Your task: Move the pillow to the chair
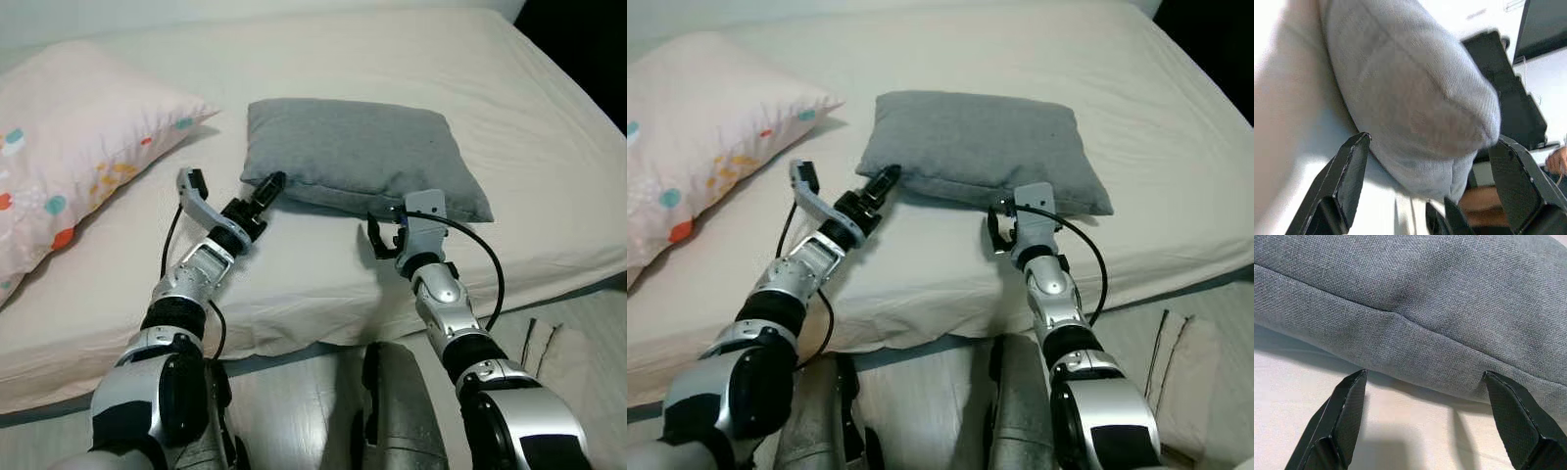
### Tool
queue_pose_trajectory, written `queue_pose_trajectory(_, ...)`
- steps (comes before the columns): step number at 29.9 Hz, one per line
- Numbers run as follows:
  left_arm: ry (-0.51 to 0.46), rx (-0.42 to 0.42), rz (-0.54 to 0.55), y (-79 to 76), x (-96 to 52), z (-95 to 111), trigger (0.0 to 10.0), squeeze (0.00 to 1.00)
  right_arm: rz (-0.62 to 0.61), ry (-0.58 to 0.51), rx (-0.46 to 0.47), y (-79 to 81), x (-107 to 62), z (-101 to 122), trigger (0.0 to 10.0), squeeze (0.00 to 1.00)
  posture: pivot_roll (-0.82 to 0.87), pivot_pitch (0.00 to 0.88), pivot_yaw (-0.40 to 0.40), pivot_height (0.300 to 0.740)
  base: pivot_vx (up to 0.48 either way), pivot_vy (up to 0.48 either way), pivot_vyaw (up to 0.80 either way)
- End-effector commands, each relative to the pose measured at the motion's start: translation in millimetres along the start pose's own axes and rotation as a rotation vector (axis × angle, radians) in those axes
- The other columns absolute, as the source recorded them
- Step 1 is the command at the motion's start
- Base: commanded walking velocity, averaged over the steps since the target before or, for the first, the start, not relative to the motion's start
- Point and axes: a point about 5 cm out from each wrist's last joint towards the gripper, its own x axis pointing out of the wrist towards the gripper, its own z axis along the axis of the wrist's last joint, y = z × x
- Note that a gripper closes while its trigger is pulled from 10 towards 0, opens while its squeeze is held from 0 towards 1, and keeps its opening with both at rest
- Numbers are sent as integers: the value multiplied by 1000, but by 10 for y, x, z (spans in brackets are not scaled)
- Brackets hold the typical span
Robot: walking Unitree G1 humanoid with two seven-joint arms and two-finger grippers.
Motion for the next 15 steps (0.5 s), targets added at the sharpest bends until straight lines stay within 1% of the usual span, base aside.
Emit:
queue_pose_trajectory(1, -5, 68, 83, 23, 28, -40, 10000, 1000, -2, 24, 15, 8, -46, -89, 10000, 0, 24, 346, -7, 557, 0, 0, 0)
queue_pose_trajectory(2, 2, 135, 156, 28, 60, -99, 10000, 1000, -3, 22, 15, 5, -45, -85, 10000, 0, 25, 345, -7, 557, 0, 0, 0)
queue_pose_trajectory(3, 2, 180, 201, 23, 83, -151, 10000, 1000, -4, 22, 16, 4, -42, -82, 10000, 0, 25, 345, -7, 557, 0, 0, 0)
queue_pose_trajectory(4, 2, 203, 224, 19, 95, -182, 10000, 1000, -4, 21, 17, 3, -41, -80, 10000, 0, 25, 345, -7, 557, 0, 0, 0)
queue_pose_trajectory(7, -9, 182, 223, -10, 119, -225, 10000, 1000, -6, 21, 22, 6, -38, -76, 10000, 0, 17, 345, -8, 557, 0, 0, 0)
queue_pose_trajectory(8, -13, 156, 213, -47, 149, -251, 10000, 910, -7, 20, 24, 7, -37, -75, 10000, 0, 15, 344, -7, 557, 0, 0, 0)
queue_pose_trajectory(9, -16, 138, 205, -73, 170, -269, 10000, 910, -8, 20, 25, 7, -36, -75, 10000, 0, 16, 343, -8, 557, 0, 0, 0)
queue_pose_trajectory(10, -16, 138, 205, -73, 170, -269, 10000, 910, -8, 20, 25, 7, -36, -75, 10000, 0, 16, 343, -8, 557, 0, 0, 0)
queue_pose_trajectory(11, -19, 94, 183, -170, 251, -310, 10000, 322, -9, 22, 26, 3, -37, -77, 10000, 0, 16, 343, -8, 557, 0, 0, 0)
queue_pose_trajectory(12, -19, 85, 177, -203, 278, -322, 10000, 322, -10, 23, 27, 1, -38, -78, 10000, 0, 16, 343, -8, 557, 0, 0, 0)
queue_pose_trajectory(13, -19, 85, 177, -203, 278, -322, 10000, 322, -10, 23, 27, 1, -38, -78, 10000, 0, 16, 343, -8, 557, 0, 0, 0)
queue_pose_trajectory(14, -18, 82, 174, -238, 307, -333, 10000, 118, -11, 24, 28, -3, -38, -79, 10000, 0, 18, 343, -8, 557, 0, 0, 0)
queue_pose_trajectory(15, -20, 92, 180, -261, 327, -342, 10000, 0, -13, 25, 29, -5, -38, -81, 10000, 0, 18, 343, -8, 557, 0, 0, 0)
